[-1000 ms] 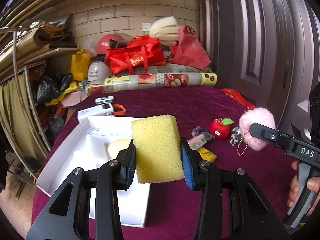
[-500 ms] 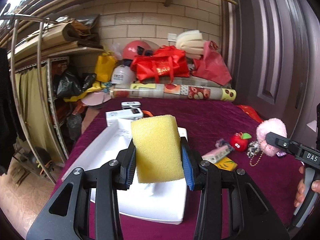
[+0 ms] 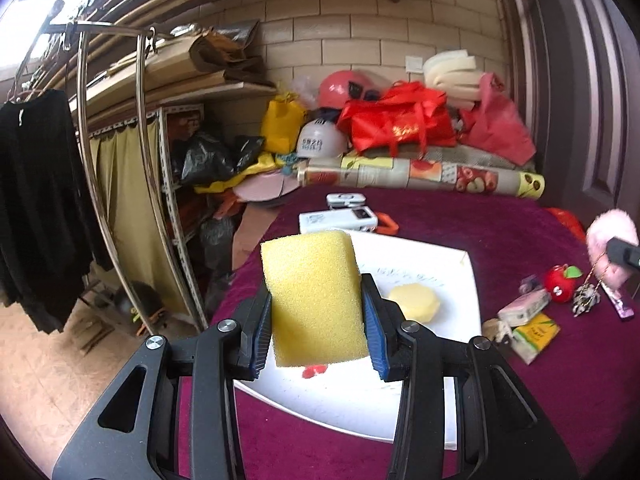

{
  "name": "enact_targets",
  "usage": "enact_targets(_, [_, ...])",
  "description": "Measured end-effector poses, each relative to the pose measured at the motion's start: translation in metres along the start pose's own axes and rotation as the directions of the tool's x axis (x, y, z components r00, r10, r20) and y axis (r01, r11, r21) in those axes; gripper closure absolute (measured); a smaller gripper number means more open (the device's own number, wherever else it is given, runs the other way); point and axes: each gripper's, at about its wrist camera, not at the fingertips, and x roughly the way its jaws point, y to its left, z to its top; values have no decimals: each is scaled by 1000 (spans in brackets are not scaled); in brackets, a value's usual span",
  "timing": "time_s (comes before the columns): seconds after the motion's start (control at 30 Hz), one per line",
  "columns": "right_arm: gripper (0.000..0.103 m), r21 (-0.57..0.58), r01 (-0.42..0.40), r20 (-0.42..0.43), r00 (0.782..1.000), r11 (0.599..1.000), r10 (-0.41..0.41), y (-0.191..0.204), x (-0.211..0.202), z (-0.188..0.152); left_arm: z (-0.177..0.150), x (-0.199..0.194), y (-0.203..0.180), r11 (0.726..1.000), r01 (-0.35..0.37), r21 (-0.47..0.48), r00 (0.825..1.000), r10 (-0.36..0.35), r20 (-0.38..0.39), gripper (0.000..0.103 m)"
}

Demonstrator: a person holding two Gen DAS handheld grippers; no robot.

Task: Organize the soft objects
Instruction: 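Carry yellow sponge and pink ball into the white box and open both tools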

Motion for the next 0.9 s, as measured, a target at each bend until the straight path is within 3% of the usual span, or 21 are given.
enact_targets(0.23, [43,-10,-32,-40,999,999,32,13,20,4,-11,15,0,1000,1,-2,999,-1,-36,63])
enact_targets(0.53, [43,-3,-85,-111,990,996,84,36,62,9,0,34,7,1000,-4,-11,999,3,-52,63])
enact_targets(0.73, [43,26,-98,-167,981,995,101,46,101,9,19,73,18,994,55,-90,993,-65,-103,63])
enact_targets(0.9, [43,48,-95,-233,967,994,104,47,131,-13,14,101,13,991,76,-106,982,-93,-163,63])
